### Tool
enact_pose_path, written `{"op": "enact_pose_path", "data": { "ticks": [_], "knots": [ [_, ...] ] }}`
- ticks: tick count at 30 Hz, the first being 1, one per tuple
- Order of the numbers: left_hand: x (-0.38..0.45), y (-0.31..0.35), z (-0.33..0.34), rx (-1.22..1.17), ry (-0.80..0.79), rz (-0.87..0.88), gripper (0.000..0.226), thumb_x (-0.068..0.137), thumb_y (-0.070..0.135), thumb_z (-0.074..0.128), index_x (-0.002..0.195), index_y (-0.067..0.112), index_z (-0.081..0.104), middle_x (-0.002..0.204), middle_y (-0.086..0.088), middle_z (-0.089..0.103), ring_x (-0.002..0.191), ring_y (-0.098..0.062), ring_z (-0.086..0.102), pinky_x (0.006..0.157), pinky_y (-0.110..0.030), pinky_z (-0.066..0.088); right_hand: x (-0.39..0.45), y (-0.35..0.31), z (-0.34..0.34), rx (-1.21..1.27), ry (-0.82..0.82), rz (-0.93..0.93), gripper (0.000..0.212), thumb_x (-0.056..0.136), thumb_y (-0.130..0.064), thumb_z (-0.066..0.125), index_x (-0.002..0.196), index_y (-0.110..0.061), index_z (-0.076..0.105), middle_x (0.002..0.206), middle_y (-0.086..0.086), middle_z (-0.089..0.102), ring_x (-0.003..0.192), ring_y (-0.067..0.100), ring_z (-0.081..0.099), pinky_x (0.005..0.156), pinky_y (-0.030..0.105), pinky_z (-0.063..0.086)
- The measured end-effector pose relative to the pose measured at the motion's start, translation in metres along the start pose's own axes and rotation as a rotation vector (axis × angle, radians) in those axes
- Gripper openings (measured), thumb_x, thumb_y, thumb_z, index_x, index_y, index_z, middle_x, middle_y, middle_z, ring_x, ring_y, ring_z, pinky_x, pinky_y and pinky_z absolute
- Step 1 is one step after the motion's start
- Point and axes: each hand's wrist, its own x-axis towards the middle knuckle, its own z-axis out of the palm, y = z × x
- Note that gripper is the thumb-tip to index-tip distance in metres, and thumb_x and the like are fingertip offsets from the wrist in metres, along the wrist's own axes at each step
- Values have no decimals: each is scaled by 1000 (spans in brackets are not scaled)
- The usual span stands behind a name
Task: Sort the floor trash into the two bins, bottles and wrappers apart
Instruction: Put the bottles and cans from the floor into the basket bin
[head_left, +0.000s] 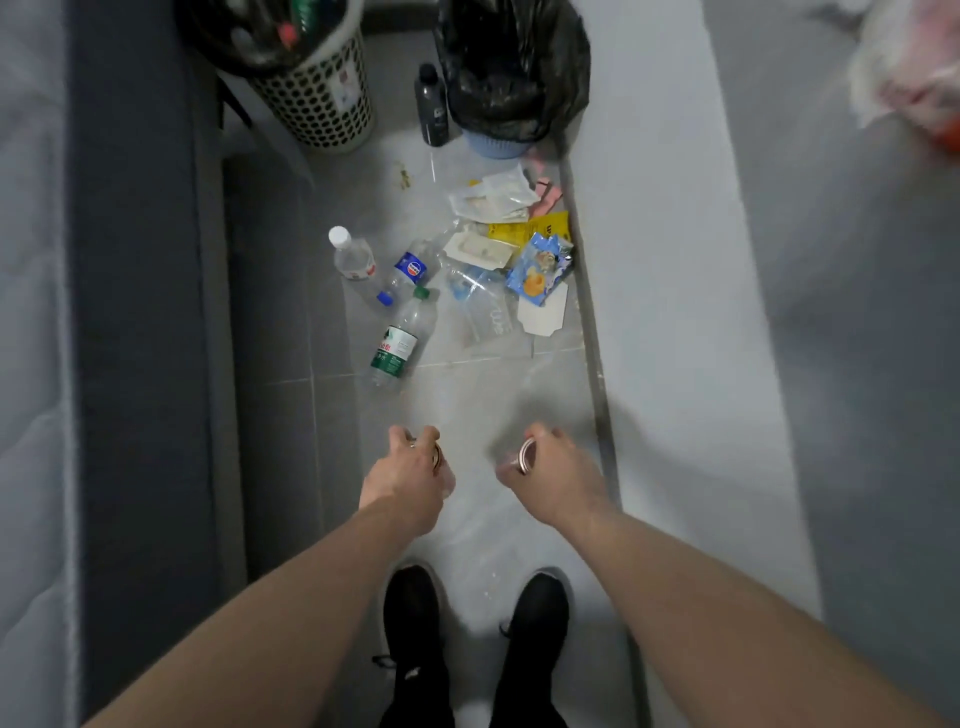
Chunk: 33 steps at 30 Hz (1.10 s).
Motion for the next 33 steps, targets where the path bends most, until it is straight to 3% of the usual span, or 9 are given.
{"op": "enact_pose_path", "data": {
  "ticks": [4,8,13,17,24,33],
  "knots": [
    [-114,17,-57,-82,26,-34,49,92,36,62,133,27,36,128,-4,37,98,-39,64,80,-45,53,-102,-20,-82,15,31,35,39,84,-45,62,113,-22,50,109,2,59,98,32,62,74,34,47],
    [-222,32,-113,-125,74,-45,45,89,41,64,126,27,42,123,-3,41,95,-38,64,80,-44,53,-201,-38,-153,77,45,61,46,80,-46,64,109,-19,41,107,5,62,96,35,64,73,35,46],
    [-340,48,-170,-143,155,-38,45,88,39,65,126,27,44,124,-2,42,91,-36,64,75,-42,52,-311,-60,-223,67,70,21,48,79,-45,66,114,-22,43,115,2,54,97,33,62,72,34,42],
    [-392,53,-194,-181,225,-50,45,85,37,65,124,27,45,121,-1,43,86,-35,64,72,-41,52,-359,-72,-252,10,90,-28,45,82,-42,65,117,-24,44,117,1,48,96,34,62,70,34,43],
    [-423,40,-231,-229,282,-76,43,81,40,65,118,28,46,118,0,43,86,-34,63,72,-38,48,-384,-116,-287,-25,141,-91,47,82,-43,63,123,-26,47,122,2,46,98,35,64,80,36,50],
    [-386,6,-328,-242,345,-21,43,81,42,64,117,27,48,116,0,44,80,-30,57,72,-36,43,-353,-197,-319,-41,161,-83,58,84,-40,66,136,-30,43,131,0,47,108,32,63,87,36,52]
  ]
}}
